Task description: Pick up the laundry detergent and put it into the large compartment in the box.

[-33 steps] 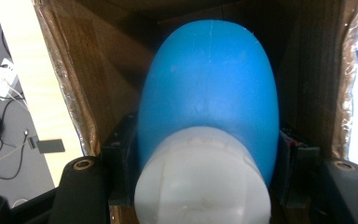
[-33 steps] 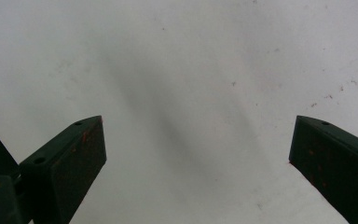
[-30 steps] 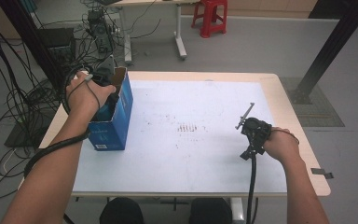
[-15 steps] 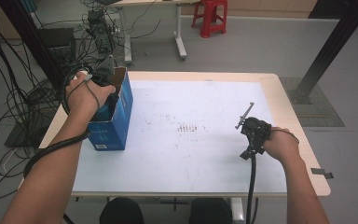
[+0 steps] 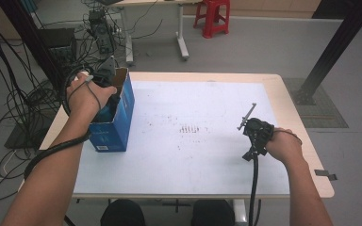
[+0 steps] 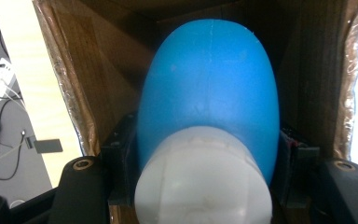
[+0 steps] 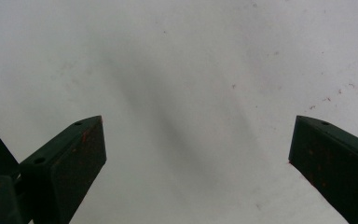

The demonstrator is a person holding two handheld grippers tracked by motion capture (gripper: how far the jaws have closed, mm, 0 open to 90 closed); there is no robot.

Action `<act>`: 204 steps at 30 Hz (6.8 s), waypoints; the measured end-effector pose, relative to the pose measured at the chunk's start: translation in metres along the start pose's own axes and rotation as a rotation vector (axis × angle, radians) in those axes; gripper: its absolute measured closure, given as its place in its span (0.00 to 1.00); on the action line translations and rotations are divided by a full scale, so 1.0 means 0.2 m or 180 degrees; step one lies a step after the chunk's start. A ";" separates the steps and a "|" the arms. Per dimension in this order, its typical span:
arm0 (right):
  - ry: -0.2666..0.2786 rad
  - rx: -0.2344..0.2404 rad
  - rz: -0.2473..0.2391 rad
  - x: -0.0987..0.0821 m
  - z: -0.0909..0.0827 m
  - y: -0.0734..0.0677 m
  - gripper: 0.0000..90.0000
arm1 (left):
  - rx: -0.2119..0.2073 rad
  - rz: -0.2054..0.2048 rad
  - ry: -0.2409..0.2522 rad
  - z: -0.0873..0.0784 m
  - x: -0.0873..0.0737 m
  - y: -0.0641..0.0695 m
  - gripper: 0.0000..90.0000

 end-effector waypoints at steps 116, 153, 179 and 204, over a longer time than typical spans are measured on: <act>0.0009 -0.0012 -0.0015 0.01 -0.01 -0.01 0.04 | -0.0011 -0.0071 0.0037 -0.02 -0.02 0.00 0.29; -0.0009 -0.0048 -0.0056 0.05 -0.03 -0.02 0.04 | -0.0012 0.0122 0.0295 -0.37 -0.09 0.05 0.11; 0.0005 -0.0067 -0.0082 0.06 -0.04 -0.03 0.04 | -0.0090 0.1072 0.0632 -0.76 -0.27 0.35 0.09; 0.0003 -0.0100 -0.0093 0.07 -0.06 -0.03 0.04 | -0.0354 0.2208 0.0431 -0.60 -0.42 0.76 0.09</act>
Point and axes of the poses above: each handheld gripper's, and its own axes: z roughly forward along the jaws, x roughly out of its top, y roughly to its right, the point moved 8 cm from there along z, roughly forward along the jaws, and after that the axes turned 5 degrees about -x, right-handed, at the moved point
